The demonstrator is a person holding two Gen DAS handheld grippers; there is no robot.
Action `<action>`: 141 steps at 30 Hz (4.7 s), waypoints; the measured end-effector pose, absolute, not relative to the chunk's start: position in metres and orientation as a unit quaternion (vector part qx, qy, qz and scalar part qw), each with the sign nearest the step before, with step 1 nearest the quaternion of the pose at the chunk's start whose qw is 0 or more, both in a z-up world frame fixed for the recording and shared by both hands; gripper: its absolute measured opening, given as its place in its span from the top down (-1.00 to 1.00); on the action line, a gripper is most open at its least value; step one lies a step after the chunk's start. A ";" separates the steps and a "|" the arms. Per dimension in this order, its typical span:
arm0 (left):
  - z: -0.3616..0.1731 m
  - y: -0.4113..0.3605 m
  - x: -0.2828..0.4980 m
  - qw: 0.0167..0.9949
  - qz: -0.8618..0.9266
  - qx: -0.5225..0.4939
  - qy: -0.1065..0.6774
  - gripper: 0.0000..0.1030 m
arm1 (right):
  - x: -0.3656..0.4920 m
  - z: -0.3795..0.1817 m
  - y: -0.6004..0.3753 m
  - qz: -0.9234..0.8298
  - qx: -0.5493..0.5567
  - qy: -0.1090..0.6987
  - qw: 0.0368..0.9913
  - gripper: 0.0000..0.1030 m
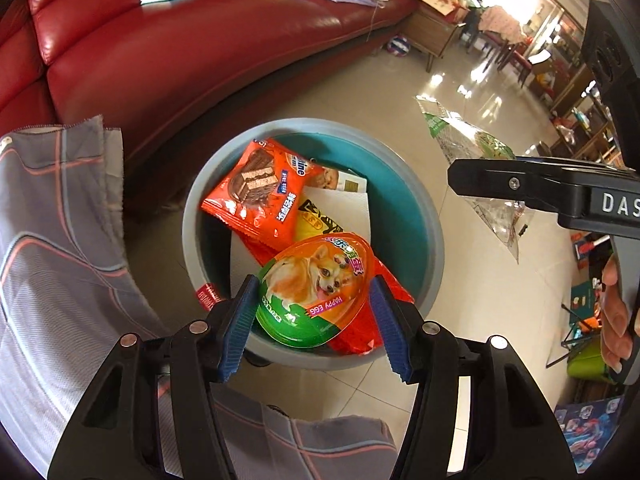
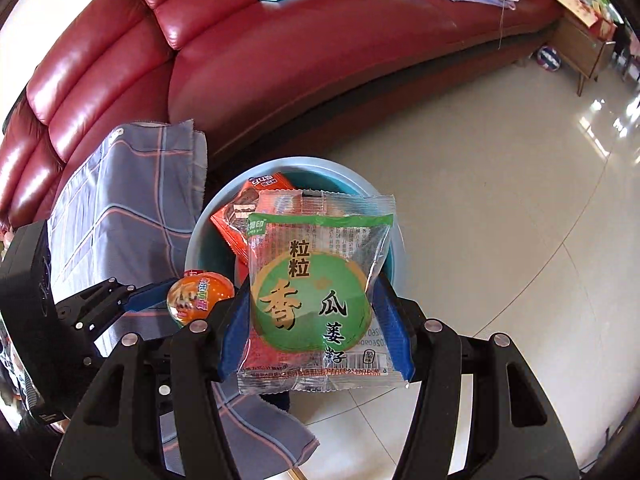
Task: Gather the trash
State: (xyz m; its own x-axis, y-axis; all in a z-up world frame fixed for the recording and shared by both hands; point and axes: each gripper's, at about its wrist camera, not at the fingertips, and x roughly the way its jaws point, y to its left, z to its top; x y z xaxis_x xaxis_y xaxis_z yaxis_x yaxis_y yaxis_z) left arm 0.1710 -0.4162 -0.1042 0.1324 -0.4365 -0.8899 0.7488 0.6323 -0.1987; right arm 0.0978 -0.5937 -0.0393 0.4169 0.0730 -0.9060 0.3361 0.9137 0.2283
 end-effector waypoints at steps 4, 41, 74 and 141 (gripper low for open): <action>-0.111 -0.422 0.173 0.739 -0.394 0.148 0.526 -0.45 | 0.102 -0.043 -0.593 -0.079 0.191 0.537 0.818 -0.08; -0.071 -0.345 0.177 0.796 -0.316 0.121 0.501 -0.92 | 0.130 -0.048 -0.553 -0.052 0.176 0.565 0.804 -0.59; -0.006 -0.273 0.108 0.841 -0.271 0.084 0.461 -0.92 | 0.028 0.026 -0.484 -0.046 0.079 0.529 0.844 -0.87; 0.009 -0.222 0.056 0.870 -0.206 0.088 0.438 -0.92 | -0.020 0.020 -0.438 -0.055 0.012 0.532 0.845 -0.87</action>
State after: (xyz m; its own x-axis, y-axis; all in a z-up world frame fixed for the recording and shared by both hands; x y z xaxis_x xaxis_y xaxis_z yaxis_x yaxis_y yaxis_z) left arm 0.0563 -0.2219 0.0089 0.5309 -0.2805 -0.7997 0.4357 0.8997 -0.0263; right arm -0.0202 -0.4376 0.0196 0.4281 -0.0797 -0.9002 0.1048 0.9938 -0.0382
